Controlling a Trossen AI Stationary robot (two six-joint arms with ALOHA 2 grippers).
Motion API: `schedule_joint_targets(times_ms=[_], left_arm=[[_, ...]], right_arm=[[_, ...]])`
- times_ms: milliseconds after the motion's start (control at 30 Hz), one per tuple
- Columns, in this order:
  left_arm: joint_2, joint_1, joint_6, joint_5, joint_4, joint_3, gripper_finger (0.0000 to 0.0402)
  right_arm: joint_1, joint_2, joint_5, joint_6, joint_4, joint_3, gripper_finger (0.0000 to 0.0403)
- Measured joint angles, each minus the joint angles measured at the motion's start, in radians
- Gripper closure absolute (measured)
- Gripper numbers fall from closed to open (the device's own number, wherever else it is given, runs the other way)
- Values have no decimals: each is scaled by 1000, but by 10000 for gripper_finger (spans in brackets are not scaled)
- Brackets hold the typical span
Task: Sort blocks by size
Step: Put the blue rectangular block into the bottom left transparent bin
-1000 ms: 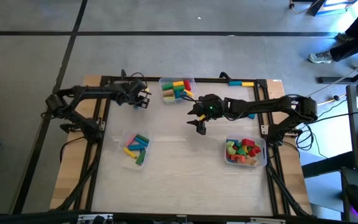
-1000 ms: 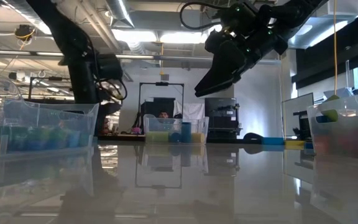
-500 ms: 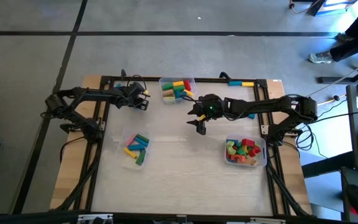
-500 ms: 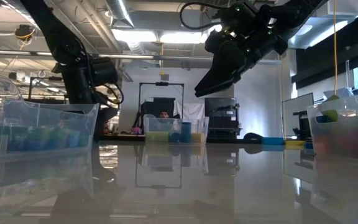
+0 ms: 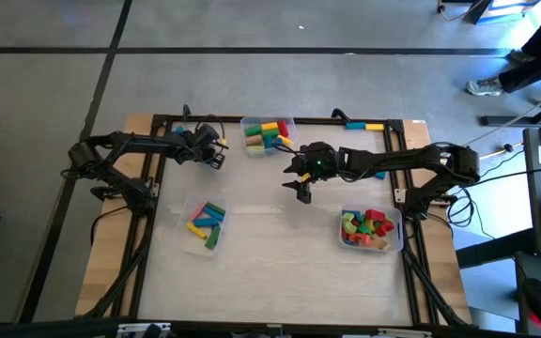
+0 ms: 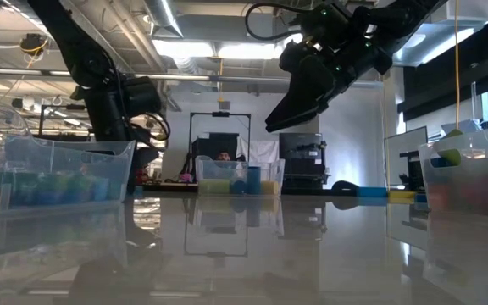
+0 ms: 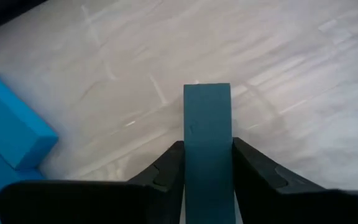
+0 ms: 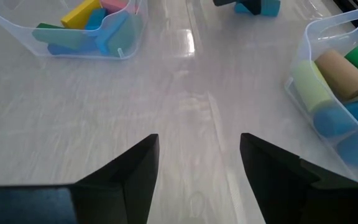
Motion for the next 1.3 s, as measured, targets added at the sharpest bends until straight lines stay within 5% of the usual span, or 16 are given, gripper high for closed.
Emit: schedule_joint_targets(times_ms=[300,567,733,1033,1300], left_arm=[[-22,-69,37,9,-43,41,294],[-210,-212,35,43,-204,145,298],[-342,-333,31,116,-314,220,300],[-468,-628,-44,412,-357,234,295],[-472,-849,-188,420,-461,234,289]], right_arm=[[0,0,1,0,0,0,178],[0,0,10,0,0,0,178],[0,0,10,0,0,0,178],[0,0,10,0,-1,0,178],[0,0,11,0,0,0,178]])
